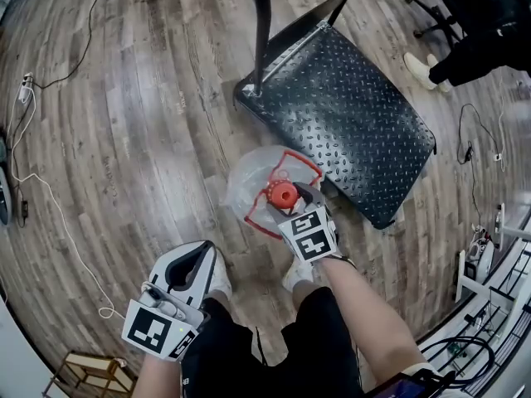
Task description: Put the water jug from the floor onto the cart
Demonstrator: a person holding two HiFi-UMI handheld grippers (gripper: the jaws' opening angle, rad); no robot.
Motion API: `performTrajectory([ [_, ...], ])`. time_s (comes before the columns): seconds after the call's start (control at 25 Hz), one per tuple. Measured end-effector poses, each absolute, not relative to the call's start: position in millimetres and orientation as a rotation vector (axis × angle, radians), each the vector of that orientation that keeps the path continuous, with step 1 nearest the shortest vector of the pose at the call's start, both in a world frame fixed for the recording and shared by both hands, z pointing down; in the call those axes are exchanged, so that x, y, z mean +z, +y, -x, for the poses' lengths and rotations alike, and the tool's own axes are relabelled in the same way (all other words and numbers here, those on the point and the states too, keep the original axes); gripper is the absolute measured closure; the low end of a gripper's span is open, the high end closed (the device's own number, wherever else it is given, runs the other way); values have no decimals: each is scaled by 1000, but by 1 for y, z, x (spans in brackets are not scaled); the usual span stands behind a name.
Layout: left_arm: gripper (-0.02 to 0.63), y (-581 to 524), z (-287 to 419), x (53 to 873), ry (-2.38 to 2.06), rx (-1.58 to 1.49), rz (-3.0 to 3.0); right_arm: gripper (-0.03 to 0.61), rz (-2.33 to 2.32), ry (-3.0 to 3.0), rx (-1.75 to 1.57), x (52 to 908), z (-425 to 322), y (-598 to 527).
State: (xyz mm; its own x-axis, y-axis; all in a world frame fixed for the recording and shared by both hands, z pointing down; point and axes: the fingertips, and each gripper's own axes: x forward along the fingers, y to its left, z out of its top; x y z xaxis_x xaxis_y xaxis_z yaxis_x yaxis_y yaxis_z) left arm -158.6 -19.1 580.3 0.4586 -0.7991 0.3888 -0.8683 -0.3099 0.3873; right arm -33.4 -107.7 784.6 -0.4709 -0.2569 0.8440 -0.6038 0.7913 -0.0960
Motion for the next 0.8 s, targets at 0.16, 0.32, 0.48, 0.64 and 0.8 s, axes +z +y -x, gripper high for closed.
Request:
performTrajectory([
  [0.16, 615, -20, 157, 577, -1384, 179, -2173, 268, -663, -2067, 482, 783, 32, -110],
  [0.32, 615, -19, 159, 576, -1383, 182, -2169, 268, -668, -2069, 482, 782, 31, -107],
  [0.48, 615, -19, 160, 574, -1380, 173, -2166, 270, -700, -2062, 500, 781, 23, -102],
  [0.64, 615, -19, 160, 574, -1369, 178, -2177, 270, -704, -2094, 472, 775, 23, -91],
  [0.8, 615, -19, 162, 574, -1367, 168, -2174, 270, -697, -2129, 446, 764, 28, -85],
])
